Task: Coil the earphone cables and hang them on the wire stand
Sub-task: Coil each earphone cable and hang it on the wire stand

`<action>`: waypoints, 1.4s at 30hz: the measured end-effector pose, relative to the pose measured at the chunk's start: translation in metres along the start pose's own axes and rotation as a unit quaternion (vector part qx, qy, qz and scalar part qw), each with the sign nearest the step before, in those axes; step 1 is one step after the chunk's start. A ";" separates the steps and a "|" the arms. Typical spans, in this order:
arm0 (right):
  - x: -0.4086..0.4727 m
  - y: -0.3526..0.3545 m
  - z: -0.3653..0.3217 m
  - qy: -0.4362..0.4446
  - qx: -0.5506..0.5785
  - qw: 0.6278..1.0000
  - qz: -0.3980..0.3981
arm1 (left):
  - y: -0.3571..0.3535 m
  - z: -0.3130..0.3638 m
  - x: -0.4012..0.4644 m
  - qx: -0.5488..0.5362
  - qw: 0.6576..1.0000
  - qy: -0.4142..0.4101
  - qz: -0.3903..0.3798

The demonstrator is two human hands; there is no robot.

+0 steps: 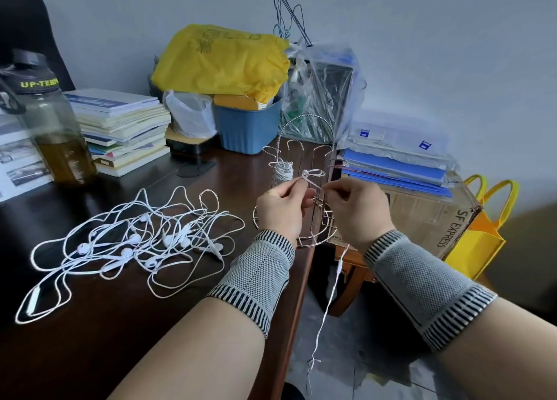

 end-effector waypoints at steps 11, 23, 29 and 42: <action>0.021 0.010 0.043 -0.132 -0.033 0.990 -0.041 | 0.000 0.000 0.000 0.024 1.000 -0.002 0.011; 0.059 0.024 -0.032 0.040 -0.159 0.983 -0.082 | -0.003 0.001 0.002 0.020 1.000 0.008 0.022; 0.080 0.002 -0.059 0.072 -0.234 0.950 -0.195 | -0.004 0.000 0.002 0.019 1.000 0.003 0.019; 0.032 -0.003 -0.057 0.303 -0.375 0.861 -0.162 | -0.001 -0.013 0.008 0.022 1.000 0.018 0.005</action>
Point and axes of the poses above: each hand's wrist, its own x-axis towards the middle knuckle, its own y-axis out of the back of the hand, z = x × y, the point moved 3 cm from there along x, towards the middle knuckle, and after that the axes turned 4 degrees about y, right-handed, at the moved point
